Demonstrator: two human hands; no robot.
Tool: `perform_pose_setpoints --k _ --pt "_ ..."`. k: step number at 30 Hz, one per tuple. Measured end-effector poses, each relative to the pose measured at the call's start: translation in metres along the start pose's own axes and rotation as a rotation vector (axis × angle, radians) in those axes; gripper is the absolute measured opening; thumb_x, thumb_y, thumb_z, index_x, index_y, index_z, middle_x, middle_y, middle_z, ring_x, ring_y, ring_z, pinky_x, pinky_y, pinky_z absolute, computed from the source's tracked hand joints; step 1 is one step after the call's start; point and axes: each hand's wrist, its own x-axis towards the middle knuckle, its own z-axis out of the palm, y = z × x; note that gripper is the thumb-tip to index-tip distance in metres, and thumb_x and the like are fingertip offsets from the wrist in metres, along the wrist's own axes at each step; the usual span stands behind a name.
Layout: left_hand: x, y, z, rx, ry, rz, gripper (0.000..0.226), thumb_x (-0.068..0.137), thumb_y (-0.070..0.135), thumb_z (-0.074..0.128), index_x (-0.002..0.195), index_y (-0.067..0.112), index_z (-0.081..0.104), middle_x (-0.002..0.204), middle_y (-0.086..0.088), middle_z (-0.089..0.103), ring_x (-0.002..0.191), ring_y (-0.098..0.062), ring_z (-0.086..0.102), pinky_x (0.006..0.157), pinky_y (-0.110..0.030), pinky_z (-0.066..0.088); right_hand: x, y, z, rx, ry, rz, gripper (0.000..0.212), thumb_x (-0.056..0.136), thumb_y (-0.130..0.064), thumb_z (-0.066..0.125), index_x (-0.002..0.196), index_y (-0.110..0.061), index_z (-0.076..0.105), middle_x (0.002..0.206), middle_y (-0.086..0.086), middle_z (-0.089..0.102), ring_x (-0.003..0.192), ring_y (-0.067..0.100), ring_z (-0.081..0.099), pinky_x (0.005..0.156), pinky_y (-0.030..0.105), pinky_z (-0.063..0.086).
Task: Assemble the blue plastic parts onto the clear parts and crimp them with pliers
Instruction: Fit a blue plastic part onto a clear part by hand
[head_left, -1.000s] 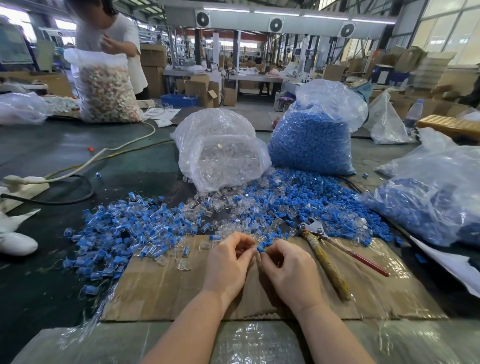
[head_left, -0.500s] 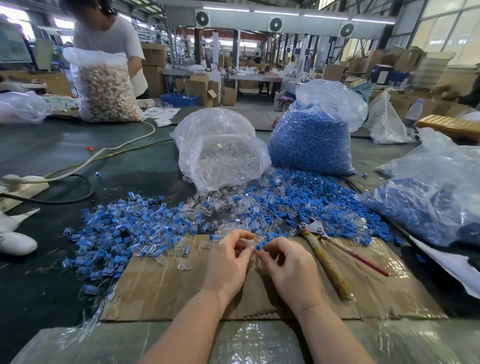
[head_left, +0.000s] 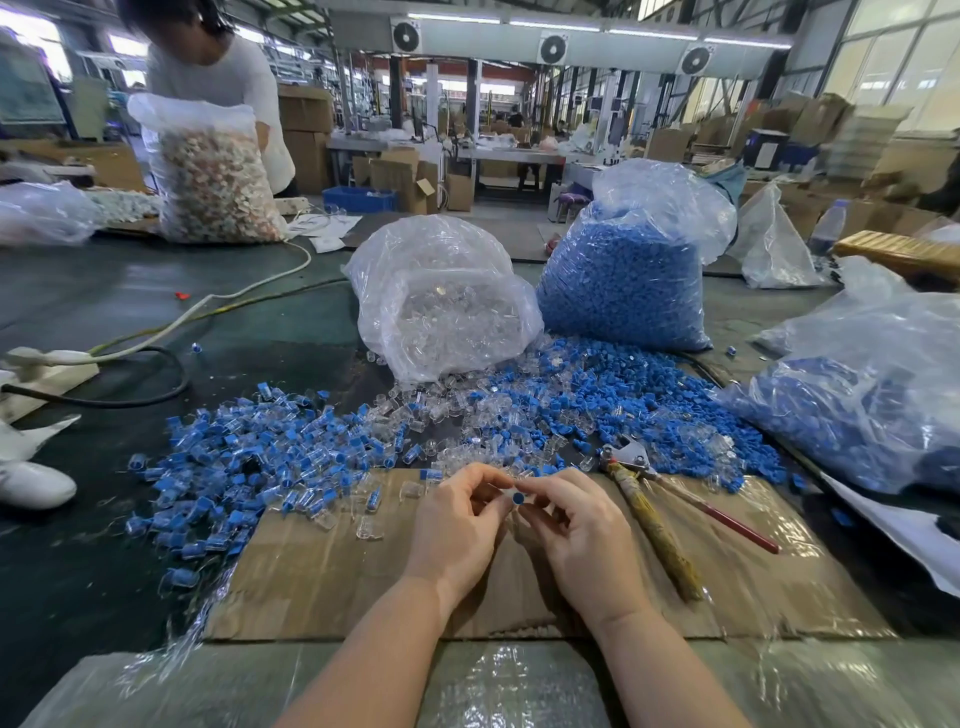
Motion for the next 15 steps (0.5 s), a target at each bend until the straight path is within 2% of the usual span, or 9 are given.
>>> perform_pose_setpoints --k 2,7,15 --pt "0.0002 -0.0002 0.0 -0.002 0.0 -0.005 0.026 0.086 0.005 0.062 0.081 0.03 0.063 0.076 0.007 0.068 0.07 -0.003 0.064 0.068 -0.02 0.054 -0.0002 -0.0006 -0.0005 0.023 -0.007 -0.004 0.028 0.078 -0.013 0.072 0.102 -0.027 0.072 0.082 -0.006 0.06 0.079 0.012 0.057 0.073 0.035 0.051" --pt "0.0003 -0.0004 0.0004 -0.001 0.001 -0.013 0.026 0.086 0.005 0.062 0.08 0.03 0.063 0.074 0.006 0.068 0.068 -0.004 0.064 0.066 -0.02 0.054 0.0006 -0.0003 0.0005 0.037 -0.002 -0.006 0.02 0.078 -0.017 0.072 0.097 -0.02 0.073 0.084 -0.004 0.061 0.079 0.014 0.059 0.072 0.037 0.052" --pt "0.0012 0.0003 0.0007 0.012 0.008 0.012 0.018 0.084 0.006 0.065 0.081 0.024 0.066 0.074 0.004 0.068 0.067 -0.004 0.063 0.063 -0.014 0.05 0.0009 0.0011 0.0012 0.008 -0.015 0.009 0.025 0.075 -0.005 0.073 0.094 -0.02 0.073 0.082 -0.008 0.06 0.078 0.01 0.056 0.072 0.031 0.05"
